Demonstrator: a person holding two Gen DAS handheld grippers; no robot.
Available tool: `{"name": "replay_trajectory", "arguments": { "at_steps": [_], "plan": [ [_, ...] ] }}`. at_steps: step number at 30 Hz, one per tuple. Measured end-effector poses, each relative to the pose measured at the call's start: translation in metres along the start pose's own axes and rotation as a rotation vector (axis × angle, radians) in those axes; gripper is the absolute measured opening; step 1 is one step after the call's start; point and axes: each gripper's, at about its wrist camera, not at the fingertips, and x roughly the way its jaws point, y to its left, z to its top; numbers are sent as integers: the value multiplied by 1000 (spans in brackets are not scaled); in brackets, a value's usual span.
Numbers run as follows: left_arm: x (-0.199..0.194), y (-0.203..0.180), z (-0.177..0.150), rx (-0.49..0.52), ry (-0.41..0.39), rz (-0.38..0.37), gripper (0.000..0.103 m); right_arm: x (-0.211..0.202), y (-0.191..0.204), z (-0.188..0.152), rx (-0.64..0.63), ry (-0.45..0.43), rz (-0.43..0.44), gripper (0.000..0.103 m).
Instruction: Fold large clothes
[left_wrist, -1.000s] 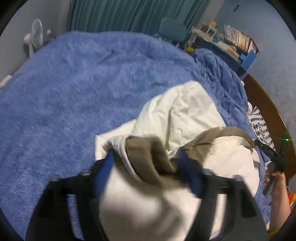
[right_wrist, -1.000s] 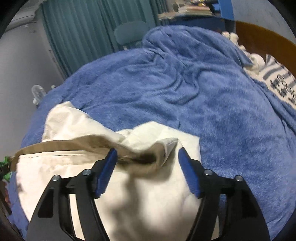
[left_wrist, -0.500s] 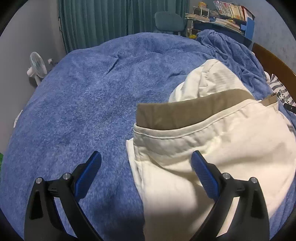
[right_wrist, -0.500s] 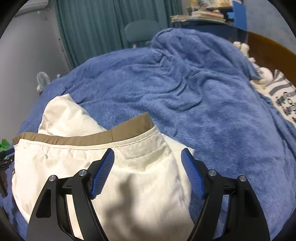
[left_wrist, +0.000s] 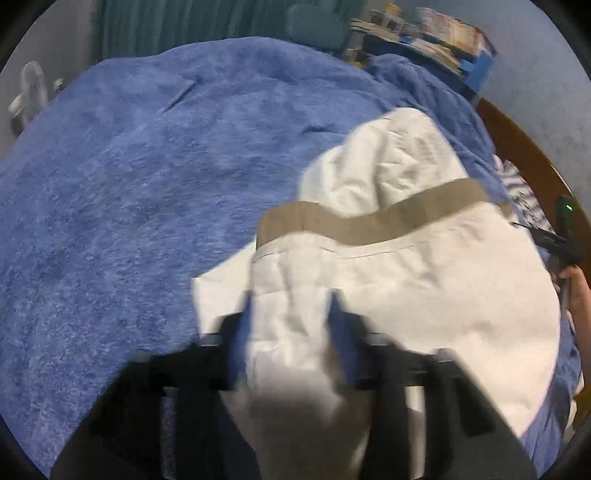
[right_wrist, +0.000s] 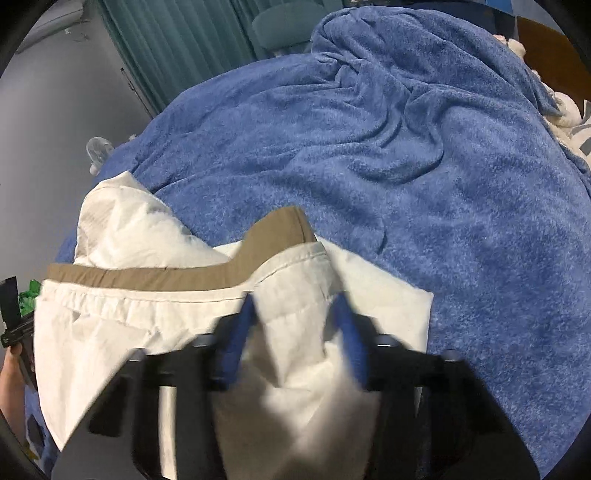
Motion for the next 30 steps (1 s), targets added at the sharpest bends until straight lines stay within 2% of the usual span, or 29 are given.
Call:
{"name": "replay_trajectory", "arguments": {
  "at_steps": [1,3,7,9,11,13,15,17,18,21,23,24,25,26,27,28,30],
  "plan": [
    [-2,-5,-1,20,-10,20,16,-3,2,-3,-20,-8,-2,19],
    [-8,-16,-3,69,-31,64,12,-12,8,-7,-63,-45,-14,13],
    [-35,-38,-1,160,-146,215,10,-43,27,-4,-162,-182,-91,10],
    [-43,-45,9,183,-181,252,10,-56,33,5,-172,-244,-122,10],
    [-43,-49,21,192,-180,281,10,-62,36,15,-152,-285,-167,10],
    [-36,-52,28,201,-170,313,10,-52,37,21,-127,-264,-215,10],
    [-15,-51,30,207,-107,342,10,-27,35,22,-112,-176,-282,10],
    [7,-48,25,201,-33,349,10,-4,33,17,-84,-96,-318,10],
    [13,-47,23,198,-21,347,11,2,32,15,-78,-79,-327,10],
    [22,-48,15,211,-16,377,21,16,32,8,-80,-46,-365,12],
    [18,-47,13,198,-35,411,35,19,33,6,-80,-37,-372,14],
    [16,-46,12,187,-45,448,54,18,33,4,-79,-38,-373,16],
    [14,-45,11,180,-50,467,70,16,32,3,-68,-41,-362,27],
    [10,-42,9,168,-58,480,74,10,28,1,-39,-45,-345,36],
    [5,-40,8,157,-61,471,74,3,27,-1,-17,-59,-327,60],
    [-1,-37,4,137,-61,451,74,-6,26,-5,2,-83,-310,74],
    [-14,-34,-4,96,-64,433,74,-29,26,-16,35,-131,-275,73]
  ]
}}
